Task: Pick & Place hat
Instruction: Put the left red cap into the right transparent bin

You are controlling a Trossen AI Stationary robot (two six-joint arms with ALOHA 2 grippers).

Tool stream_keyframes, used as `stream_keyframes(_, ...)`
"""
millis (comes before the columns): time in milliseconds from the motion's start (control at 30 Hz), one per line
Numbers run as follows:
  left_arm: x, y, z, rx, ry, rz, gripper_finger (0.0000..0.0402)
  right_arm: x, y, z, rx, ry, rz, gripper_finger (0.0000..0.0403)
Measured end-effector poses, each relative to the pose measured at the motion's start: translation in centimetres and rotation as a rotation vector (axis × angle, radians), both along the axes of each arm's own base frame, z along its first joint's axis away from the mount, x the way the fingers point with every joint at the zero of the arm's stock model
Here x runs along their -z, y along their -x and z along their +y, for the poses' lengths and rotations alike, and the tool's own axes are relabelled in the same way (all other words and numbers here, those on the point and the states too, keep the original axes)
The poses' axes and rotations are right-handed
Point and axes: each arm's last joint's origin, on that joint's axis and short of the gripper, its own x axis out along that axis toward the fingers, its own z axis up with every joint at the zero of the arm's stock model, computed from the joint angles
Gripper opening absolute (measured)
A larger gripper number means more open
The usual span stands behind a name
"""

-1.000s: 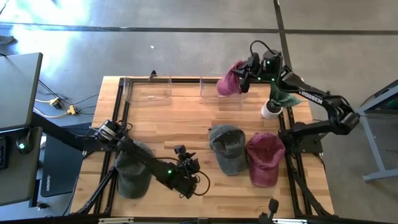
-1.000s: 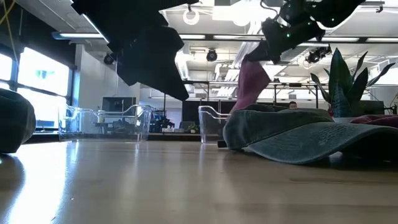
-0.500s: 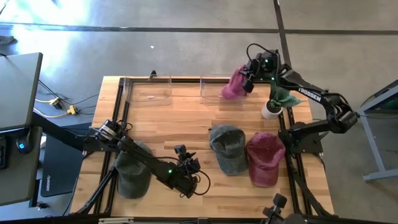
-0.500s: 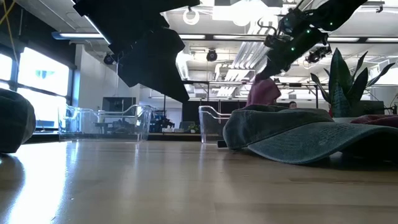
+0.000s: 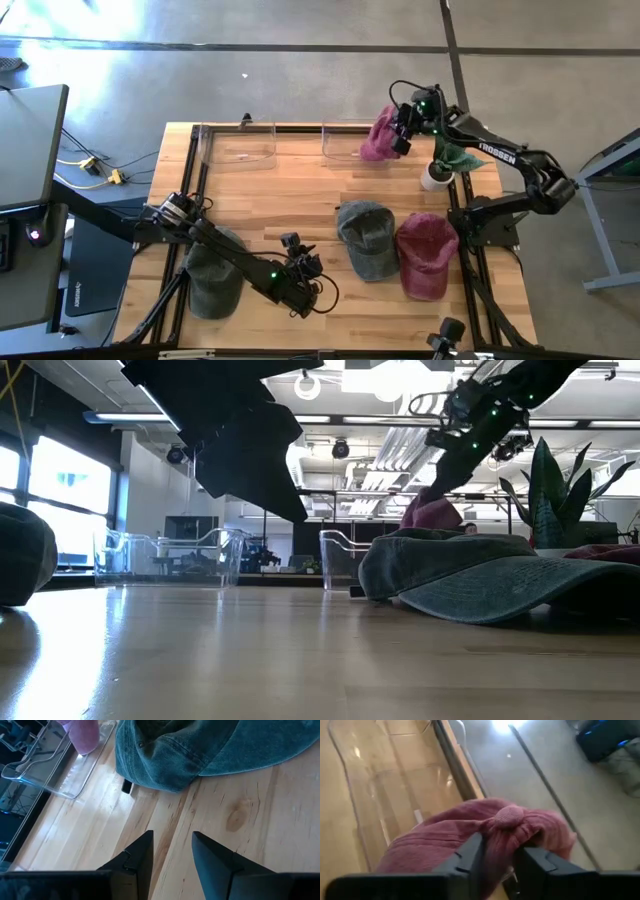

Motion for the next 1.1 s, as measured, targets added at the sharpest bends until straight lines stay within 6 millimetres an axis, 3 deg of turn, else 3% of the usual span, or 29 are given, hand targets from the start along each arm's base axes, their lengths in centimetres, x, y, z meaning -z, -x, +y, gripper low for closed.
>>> stream_keyframes(133, 0.1, 0.0, -0.1, 0.012, 0.034, 0.013, 0.0129, -2.4, -0.5, 1.7, 0.116, 0.094, 0.049, 0.0157)
stream_keyframes(267, 0.0, -0.1, -0.1, 0.012, 0.035, 0.007, 0.0129, -3.4, -0.7, 3.6, 0.263, 0.119, 0.051, 0.0184)
stream_keyframes(400, 0.0, -0.1, -0.1, 0.011, 0.034, 0.004, 0.0129, -2.5, -1.7, 5.6, 0.050, -0.070, 0.010, 0.0183)
stream_keyframes(467, 0.0, -0.1, 0.0, 0.006, 0.030, 0.002, 0.0129, -1.4, -2.3, 6.5, -0.056, -0.142, 0.013, 0.0171)
stream_keyframes(533, 0.0, -0.2, 0.1, 0.002, 0.029, -0.001, 0.0129, -0.8, -2.6, 6.7, -0.043, -0.140, 0.044, 0.0150)
stream_keyframes(667, 0.0, -0.3, 0.1, 0.003, 0.021, -0.012, 0.0129, 0.7, -3.0, 5.6, 0.112, -0.110, 0.146, 0.0095)
stream_keyframes(867, 0.0, -0.3, 0.1, 0.012, 0.021, -0.003, 0.0129, 3.6, -4.2, 4.0, 0.087, -0.160, 0.253, 0.0018)
stream_keyframes(1100, 0.0, -0.3, 0.1, 0.013, 0.020, -0.001, 0.0129, 4.2, -5.1, 3.1, 0.079, -0.041, 0.290, 0.0007)
